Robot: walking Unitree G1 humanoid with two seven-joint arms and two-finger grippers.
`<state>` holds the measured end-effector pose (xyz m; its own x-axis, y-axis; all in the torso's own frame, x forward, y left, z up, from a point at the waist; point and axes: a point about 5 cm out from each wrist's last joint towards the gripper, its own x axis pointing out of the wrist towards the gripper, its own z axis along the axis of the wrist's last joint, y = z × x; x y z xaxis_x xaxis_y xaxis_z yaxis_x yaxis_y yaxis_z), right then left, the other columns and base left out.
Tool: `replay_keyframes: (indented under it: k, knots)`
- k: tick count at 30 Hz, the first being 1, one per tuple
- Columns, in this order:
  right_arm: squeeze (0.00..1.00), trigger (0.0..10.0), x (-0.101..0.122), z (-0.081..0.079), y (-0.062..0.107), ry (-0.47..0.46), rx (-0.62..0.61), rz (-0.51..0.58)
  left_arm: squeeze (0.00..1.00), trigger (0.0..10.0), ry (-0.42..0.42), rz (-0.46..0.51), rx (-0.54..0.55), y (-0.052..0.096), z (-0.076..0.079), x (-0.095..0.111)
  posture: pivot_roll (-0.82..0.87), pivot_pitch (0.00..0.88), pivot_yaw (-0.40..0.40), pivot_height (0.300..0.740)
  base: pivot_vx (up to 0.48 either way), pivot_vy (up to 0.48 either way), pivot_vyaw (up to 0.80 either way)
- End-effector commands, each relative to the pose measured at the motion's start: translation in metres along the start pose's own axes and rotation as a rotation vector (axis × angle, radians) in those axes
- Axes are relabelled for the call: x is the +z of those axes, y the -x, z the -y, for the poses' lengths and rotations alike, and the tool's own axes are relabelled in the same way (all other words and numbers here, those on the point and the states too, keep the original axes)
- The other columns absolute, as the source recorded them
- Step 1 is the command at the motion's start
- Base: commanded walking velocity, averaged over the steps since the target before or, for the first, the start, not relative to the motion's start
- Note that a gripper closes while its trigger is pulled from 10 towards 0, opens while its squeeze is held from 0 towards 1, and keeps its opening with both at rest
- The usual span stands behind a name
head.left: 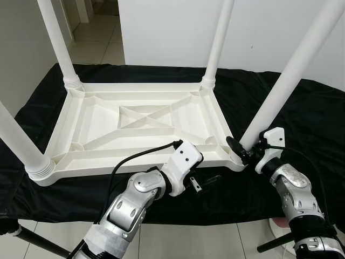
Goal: Building children table
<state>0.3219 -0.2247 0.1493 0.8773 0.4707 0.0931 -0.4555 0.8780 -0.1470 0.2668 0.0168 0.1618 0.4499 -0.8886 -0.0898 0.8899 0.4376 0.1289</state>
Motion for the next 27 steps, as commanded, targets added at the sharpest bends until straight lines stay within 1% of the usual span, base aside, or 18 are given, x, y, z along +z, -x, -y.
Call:
replay_keyframes:
  k: [1,2,8,9,11,12,13,16,17,20,21,22,24,25,26,27]
  knots:
    - [0.00,1.3,-0.007,-0.001,0.001,0.008,0.024,-0.043,0.00,10.0,-0.002,0.003,0.043,0.000,-0.001,-0.001,0.04,0.081,-0.022,0.740,0.000,0.000,0.00]
    - [0.00,0.0,-0.007,-0.001,0.001,0.002,0.028,-0.045,0.00,10.0,-0.002,0.003,0.044,0.000,-0.001,-0.001,0.04,0.081,-0.022,0.740,0.000,0.000,0.00]
    - [0.00,0.0,-0.011,-0.002,0.002,-0.006,0.032,-0.056,0.00,10.0,-0.001,0.007,0.044,0.000,-0.001,0.000,0.04,0.081,-0.022,0.740,0.000,0.000,0.00]
    - [0.00,5.0,-0.012,-0.002,0.003,-0.010,0.027,-0.059,0.00,10.0,-0.001,0.007,0.044,0.000,-0.001,0.000,0.04,0.084,-0.022,0.740,0.000,0.000,0.00]
    - [0.00,5.0,-0.013,-0.001,0.003,-0.015,0.013,-0.067,0.00,10.0,-0.001,0.007,0.044,0.000,-0.001,0.000,0.04,0.083,-0.023,0.740,0.000,0.000,0.00]
    - [0.00,10.0,-0.015,-0.001,0.003,-0.030,-0.007,-0.073,0.00,10.0,-0.001,0.008,0.044,0.000,-0.001,0.001,0.04,0.083,-0.023,0.740,0.000,0.000,0.00]
    - [0.00,10.0,-0.015,-0.001,0.003,-0.030,-0.007,-0.073,0.00,10.0,-0.001,0.008,0.044,0.000,-0.001,0.001,0.04,0.083,-0.023,0.740,0.000,0.000,0.00]
    - [0.00,10.0,-0.020,-0.002,0.000,-0.050,-0.084,-0.097,0.00,10.0,0.000,0.009,0.045,0.000,-0.001,0.001,0.04,0.085,-0.024,0.740,0.000,0.000,0.00]
    - [0.00,10.0,-0.020,-0.002,0.000,-0.050,-0.084,-0.097,0.00,10.0,0.000,0.009,0.045,0.000,-0.001,0.001,0.04,0.085,-0.024,0.740,0.000,0.000,0.00]
    - [0.00,10.0,-0.022,-0.003,-0.003,-0.055,-0.177,-0.110,0.00,10.0,0.002,0.010,0.043,0.000,0.000,0.001,0.04,0.085,-0.025,0.740,0.000,0.000,0.00]
    - [0.00,10.0,-0.022,-0.003,-0.003,-0.055,-0.177,-0.110,0.00,10.0,0.002,0.010,0.043,0.000,0.000,0.001,0.04,0.085,-0.025,0.740,0.000,0.000,0.00]
    - [0.00,10.0,-0.023,-0.008,-0.005,-0.049,-0.197,-0.110,0.00,10.0,0.003,0.010,0.042,0.001,0.000,0.001,0.04,0.088,-0.024,0.740,0.000,0.000,0.00]
    - [0.00,10.0,-0.023,-0.008,-0.005,-0.049,-0.197,-0.110,0.00,10.0,0.003,0.010,0.042,0.001,0.000,0.001,0.04,0.088,-0.024,0.740,0.000,0.000,0.00]
    - [0.00,10.0,-0.021,-0.014,-0.009,-0.049,-0.217,-0.104,0.00,10.0,0.004,0.009,0.042,0.001,0.000,0.001,0.03,0.089,-0.023,0.740,0.000,0.000,0.00]
    - [0.00,10.0,-0.018,-0.027,-0.016,-0.075,-0.285,-0.094,0.00,10.0,0.005,0.010,0.040,0.001,0.001,0.001,0.03,0.089,-0.024,0.740,0.000,0.000,0.00]
    - [0.00,10.0,-0.018,-0.027,-0.016,-0.075,-0.285,-0.094,0.00,10.0,0.005,0.010,0.040,0.001,0.001,0.001,0.03,0.089,-0.024,0.740,0.000,0.000,0.00]
